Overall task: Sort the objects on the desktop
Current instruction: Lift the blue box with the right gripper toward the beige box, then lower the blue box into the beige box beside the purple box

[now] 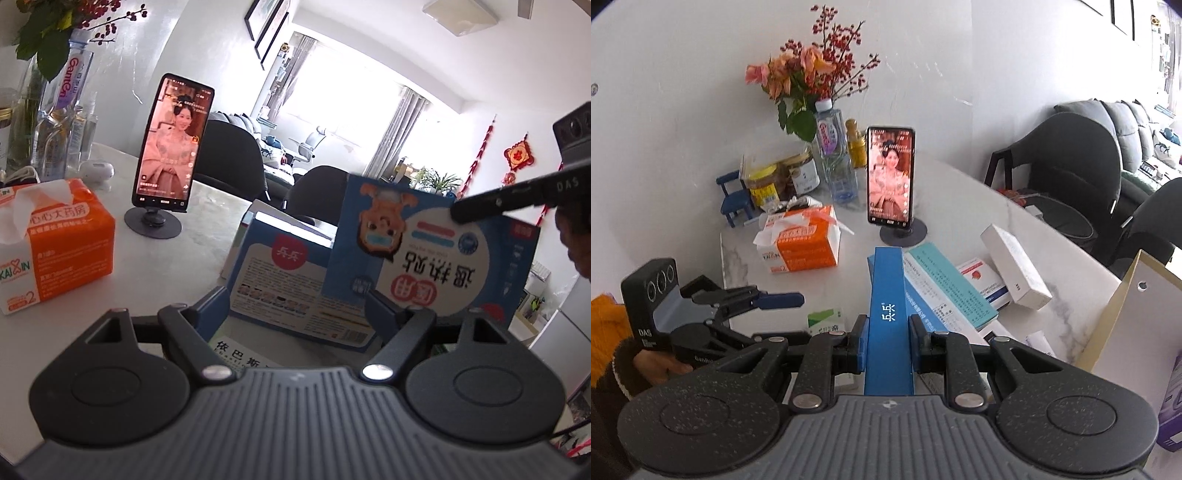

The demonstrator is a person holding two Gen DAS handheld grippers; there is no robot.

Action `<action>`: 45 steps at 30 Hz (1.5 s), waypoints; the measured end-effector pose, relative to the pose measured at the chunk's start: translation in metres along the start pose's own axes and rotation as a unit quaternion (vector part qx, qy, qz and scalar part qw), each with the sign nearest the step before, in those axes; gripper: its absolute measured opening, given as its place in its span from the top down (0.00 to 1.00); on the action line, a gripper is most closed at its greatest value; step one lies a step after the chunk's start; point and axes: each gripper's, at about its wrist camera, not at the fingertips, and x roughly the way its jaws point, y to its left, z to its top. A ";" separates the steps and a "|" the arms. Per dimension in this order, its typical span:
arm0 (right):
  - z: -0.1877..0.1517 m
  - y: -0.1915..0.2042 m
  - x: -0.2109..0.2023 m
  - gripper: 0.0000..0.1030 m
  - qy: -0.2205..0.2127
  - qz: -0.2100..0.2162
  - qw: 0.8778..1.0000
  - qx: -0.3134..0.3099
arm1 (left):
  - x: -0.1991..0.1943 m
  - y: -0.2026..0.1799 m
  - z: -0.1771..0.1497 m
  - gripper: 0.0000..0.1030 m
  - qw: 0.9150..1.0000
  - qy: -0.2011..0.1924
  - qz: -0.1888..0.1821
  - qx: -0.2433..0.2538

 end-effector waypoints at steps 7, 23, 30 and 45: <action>0.007 -0.008 -0.024 0.77 -0.028 -0.001 0.999 0.016 | 0.003 -0.005 0.001 0.21 1.000 0.002 -0.003 0.002; 0.005 -0.077 -0.084 0.77 -0.100 -0.112 0.985 0.083 | 0.011 -0.015 0.003 0.21 1.000 0.006 -0.011 0.007; -0.013 -0.116 -0.091 0.77 -0.105 -0.168 0.973 0.118 | 0.016 -0.018 0.002 0.21 1.000 0.010 -0.015 0.006; -0.050 -0.177 -0.044 0.77 -0.068 -0.251 0.951 0.168 | 0.022 -0.023 0.003 0.21 1.000 0.018 -0.008 0.009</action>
